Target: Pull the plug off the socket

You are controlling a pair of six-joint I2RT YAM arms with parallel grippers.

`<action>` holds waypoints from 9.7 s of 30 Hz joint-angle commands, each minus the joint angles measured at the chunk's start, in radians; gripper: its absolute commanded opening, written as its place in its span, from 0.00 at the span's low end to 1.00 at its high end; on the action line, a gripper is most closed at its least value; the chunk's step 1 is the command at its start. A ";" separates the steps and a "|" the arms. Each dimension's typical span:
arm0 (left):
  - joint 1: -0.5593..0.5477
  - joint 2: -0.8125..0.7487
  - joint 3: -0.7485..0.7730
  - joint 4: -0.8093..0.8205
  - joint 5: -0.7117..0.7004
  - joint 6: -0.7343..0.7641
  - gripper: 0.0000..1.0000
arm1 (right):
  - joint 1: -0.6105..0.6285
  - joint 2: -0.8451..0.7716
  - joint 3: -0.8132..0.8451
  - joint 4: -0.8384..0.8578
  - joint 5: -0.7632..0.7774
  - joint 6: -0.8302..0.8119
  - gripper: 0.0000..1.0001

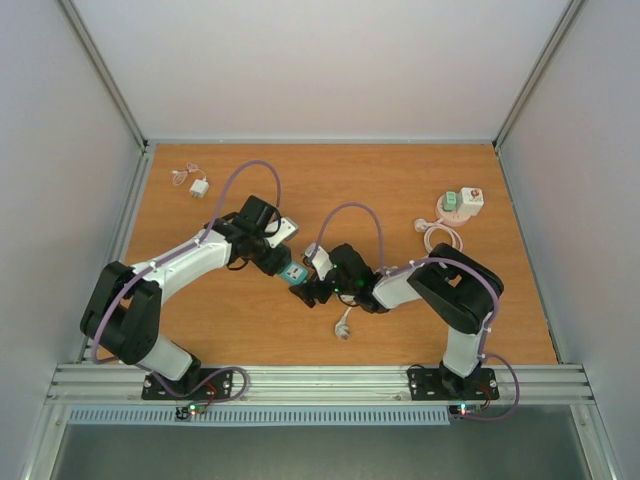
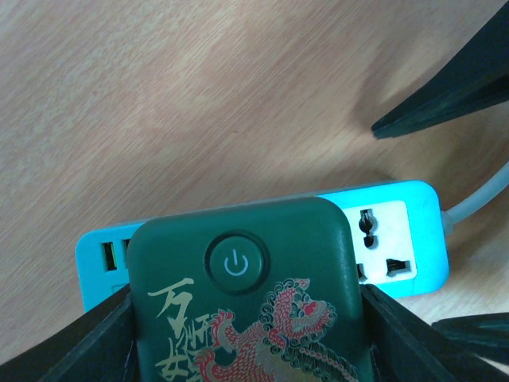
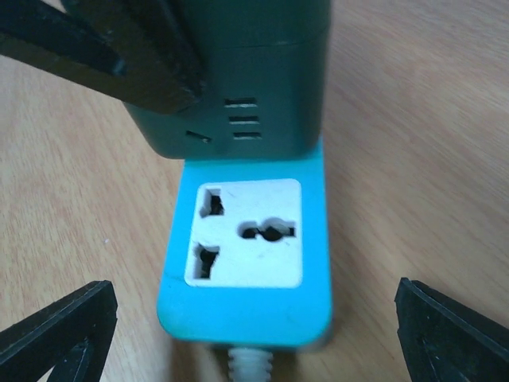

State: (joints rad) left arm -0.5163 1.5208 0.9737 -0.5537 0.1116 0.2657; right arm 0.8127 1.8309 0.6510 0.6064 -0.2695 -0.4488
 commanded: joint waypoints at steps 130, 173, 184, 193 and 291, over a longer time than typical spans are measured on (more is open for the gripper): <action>1.065 0.393 0.253 0.002 0.542 0.171 0.94 | 0.046 0.242 0.169 -0.093 0.023 -0.084 0.28; 1.065 0.080 0.278 -0.104 0.500 0.247 1.00 | -0.002 0.169 0.442 -0.591 0.092 -0.083 0.81; 1.065 -0.001 0.256 -0.136 0.558 0.241 1.00 | -0.110 0.165 0.495 -0.770 0.084 -0.176 0.58; 1.044 -0.040 0.221 -0.144 0.570 0.244 1.00 | -0.312 0.180 0.548 -0.807 0.075 -0.214 0.55; 0.880 -0.257 0.067 0.029 0.643 -0.023 1.00 | -1.099 -0.174 0.214 -1.124 0.027 -0.717 0.31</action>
State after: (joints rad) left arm 0.3645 1.2926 1.0561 -0.5671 0.7376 0.2569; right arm -0.2359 1.6955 0.9215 -0.4515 -0.2916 -1.0691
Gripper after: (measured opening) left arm 0.996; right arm 0.308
